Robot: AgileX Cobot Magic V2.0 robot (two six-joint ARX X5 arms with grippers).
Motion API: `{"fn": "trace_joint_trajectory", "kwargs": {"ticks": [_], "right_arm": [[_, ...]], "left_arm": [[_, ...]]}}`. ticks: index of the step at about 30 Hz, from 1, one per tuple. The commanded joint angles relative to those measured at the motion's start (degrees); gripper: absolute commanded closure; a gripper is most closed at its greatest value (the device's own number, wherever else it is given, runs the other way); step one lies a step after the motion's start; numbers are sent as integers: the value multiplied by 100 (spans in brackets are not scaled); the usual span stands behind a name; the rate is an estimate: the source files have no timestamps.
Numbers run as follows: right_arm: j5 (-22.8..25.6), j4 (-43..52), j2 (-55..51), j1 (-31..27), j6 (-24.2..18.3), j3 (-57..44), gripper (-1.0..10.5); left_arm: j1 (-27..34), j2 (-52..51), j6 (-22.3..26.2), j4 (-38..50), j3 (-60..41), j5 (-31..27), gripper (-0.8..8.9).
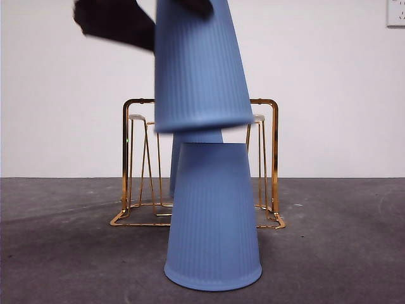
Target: The left arm pick up the left cup on cup holder and place it on desk, then the right arm insert the right cup into the first cup, and then the left arm insert the mid cup into the first cup
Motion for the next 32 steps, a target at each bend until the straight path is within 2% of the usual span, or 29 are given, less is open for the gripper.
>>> {"fn": "trace_joint_trajectory", "kwargs": {"ticks": [1, 21, 26, 29, 32], "right_arm": [[4, 50, 35, 48, 151, 90, 453], [7, 24, 35, 48, 162, 90, 453], [7, 24, 35, 48, 160, 90, 453], [7, 22, 35, 48, 157, 90, 453], [7, 24, 39, 48, 142, 90, 453]], "left_arm": [[-68, 254, 118, 197, 105, -20, 483], [-105, 1445, 219, 352, 105, -20, 458], [-103, 1440, 184, 455, 107, -17, 275], [-85, 1392, 179, 420, 125, -20, 224], [-83, 1255, 4, 149, 232, -20, 216]]}}
